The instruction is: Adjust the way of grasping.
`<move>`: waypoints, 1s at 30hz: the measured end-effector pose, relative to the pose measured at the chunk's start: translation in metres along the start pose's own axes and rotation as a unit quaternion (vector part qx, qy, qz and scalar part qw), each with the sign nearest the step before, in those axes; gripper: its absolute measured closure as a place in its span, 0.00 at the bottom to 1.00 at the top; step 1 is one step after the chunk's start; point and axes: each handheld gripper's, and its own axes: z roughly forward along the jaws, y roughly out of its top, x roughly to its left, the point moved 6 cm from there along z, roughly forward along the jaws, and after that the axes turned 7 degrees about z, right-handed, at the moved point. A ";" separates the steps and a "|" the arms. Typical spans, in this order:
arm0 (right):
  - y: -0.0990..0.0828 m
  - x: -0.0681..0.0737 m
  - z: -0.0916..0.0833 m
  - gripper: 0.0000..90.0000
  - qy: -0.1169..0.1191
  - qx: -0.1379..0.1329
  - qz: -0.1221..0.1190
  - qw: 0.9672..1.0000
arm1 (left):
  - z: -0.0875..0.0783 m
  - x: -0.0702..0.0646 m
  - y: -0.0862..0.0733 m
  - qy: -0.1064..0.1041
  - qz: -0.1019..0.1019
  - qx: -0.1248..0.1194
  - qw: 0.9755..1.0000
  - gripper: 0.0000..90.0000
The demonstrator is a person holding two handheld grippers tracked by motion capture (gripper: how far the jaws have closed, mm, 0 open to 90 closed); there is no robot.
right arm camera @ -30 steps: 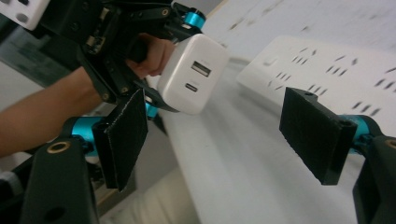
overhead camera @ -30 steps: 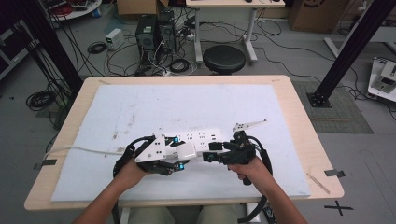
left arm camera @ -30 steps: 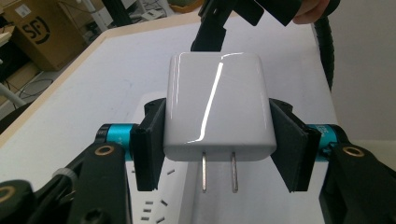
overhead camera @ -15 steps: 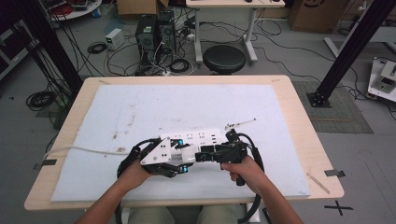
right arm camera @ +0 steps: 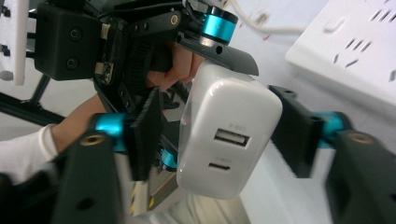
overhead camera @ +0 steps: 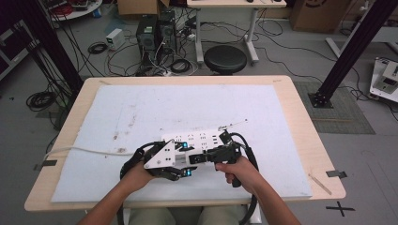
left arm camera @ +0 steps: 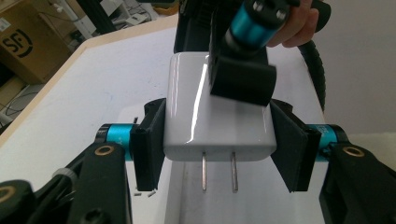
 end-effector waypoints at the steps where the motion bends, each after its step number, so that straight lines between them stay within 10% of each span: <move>1: -0.001 0.000 0.001 0.50 0.002 0.005 0.010 1.000 | 0.000 0.000 0.000 0.000 0.001 0.000 1.000 0.47; 9: -0.001 -0.004 0.004 0.65 0.004 0.017 0.043 0.999 | 0.001 0.000 -0.003 0.003 0.006 0.010 1.000 0.47; 19: 0.004 -0.011 -0.009 0.70 -0.016 -0.018 0.029 0.999 | 0.002 0.003 -0.017 -0.006 -0.085 0.015 0.996 0.29; 30: 0.013 -0.020 -0.040 0.70 -0.085 -0.068 -0.008 0.994 | -0.019 0.021 -0.034 0.043 -0.177 -0.019 0.983 0.25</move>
